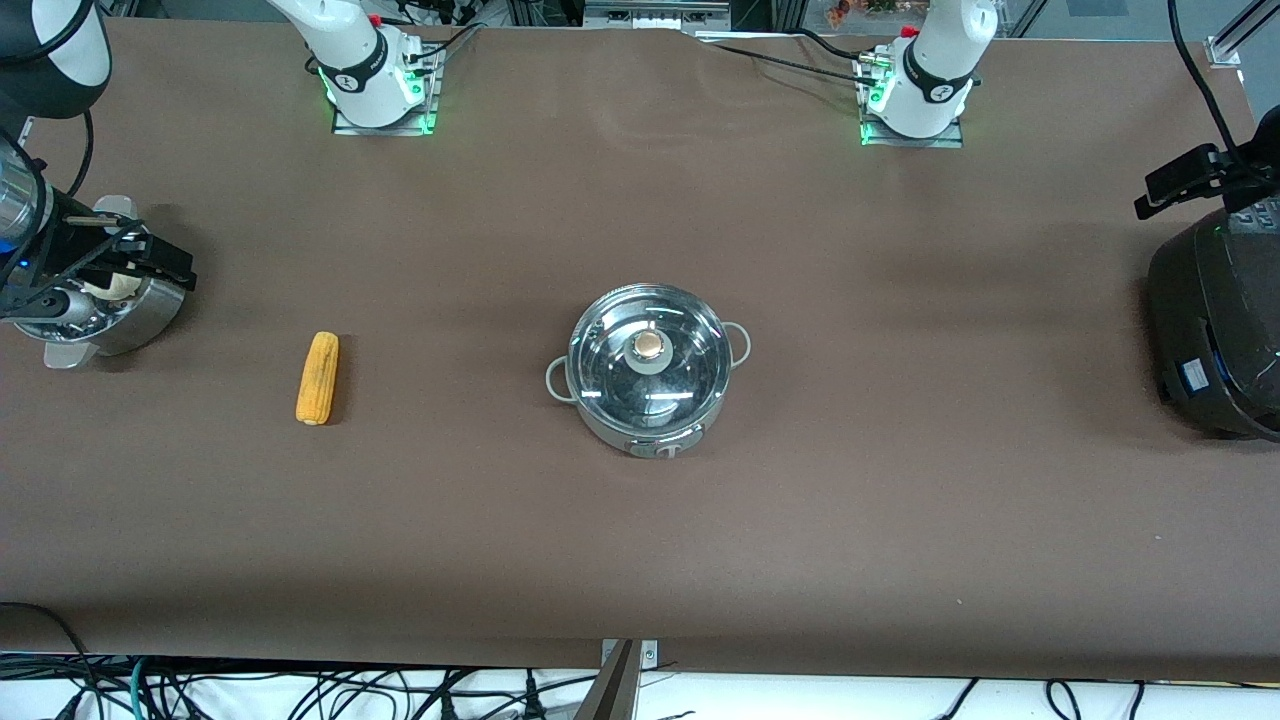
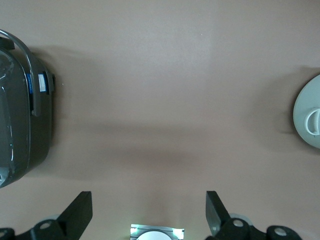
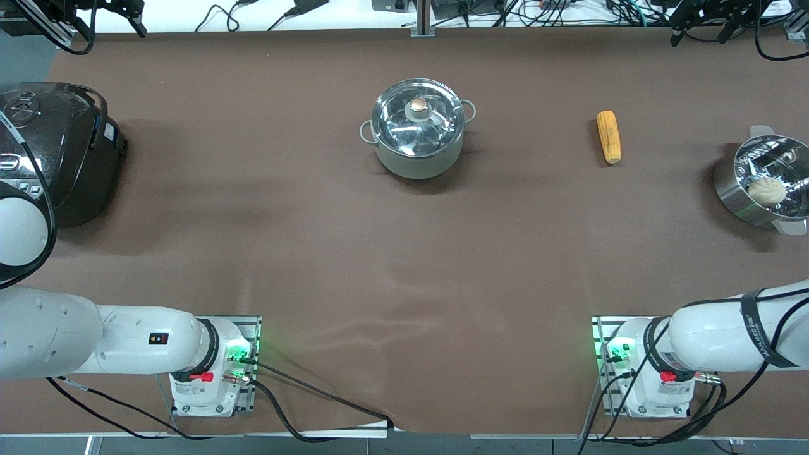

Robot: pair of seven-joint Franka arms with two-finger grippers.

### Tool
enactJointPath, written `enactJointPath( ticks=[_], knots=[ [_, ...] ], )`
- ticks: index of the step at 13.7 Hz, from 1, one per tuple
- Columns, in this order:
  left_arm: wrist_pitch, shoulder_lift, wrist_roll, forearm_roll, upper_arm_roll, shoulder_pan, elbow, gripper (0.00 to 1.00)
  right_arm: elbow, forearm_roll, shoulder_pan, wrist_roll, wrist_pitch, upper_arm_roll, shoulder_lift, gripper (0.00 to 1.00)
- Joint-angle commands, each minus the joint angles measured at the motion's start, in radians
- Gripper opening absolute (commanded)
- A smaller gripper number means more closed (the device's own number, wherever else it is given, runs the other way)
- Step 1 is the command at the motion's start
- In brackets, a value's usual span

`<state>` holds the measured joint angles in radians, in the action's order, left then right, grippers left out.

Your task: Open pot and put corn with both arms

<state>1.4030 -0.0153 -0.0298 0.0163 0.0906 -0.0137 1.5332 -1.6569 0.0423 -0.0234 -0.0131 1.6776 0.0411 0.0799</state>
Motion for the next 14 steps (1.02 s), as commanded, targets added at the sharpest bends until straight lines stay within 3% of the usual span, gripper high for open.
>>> enactJointPath(
  ticks=[1,14],
  knots=[
    [-0.015,0.011,0.025,0.007,-0.005,0.011,-0.022,1.0,0.02,-0.015,0.002,-0.004,-0.006,-0.001,0.006,1.0],
    [-0.015,0.009,0.025,0.008,-0.006,0.009,-0.024,1.0,0.046,-0.012,0.002,-0.016,-0.007,-0.001,0.026,1.0]
  ],
)
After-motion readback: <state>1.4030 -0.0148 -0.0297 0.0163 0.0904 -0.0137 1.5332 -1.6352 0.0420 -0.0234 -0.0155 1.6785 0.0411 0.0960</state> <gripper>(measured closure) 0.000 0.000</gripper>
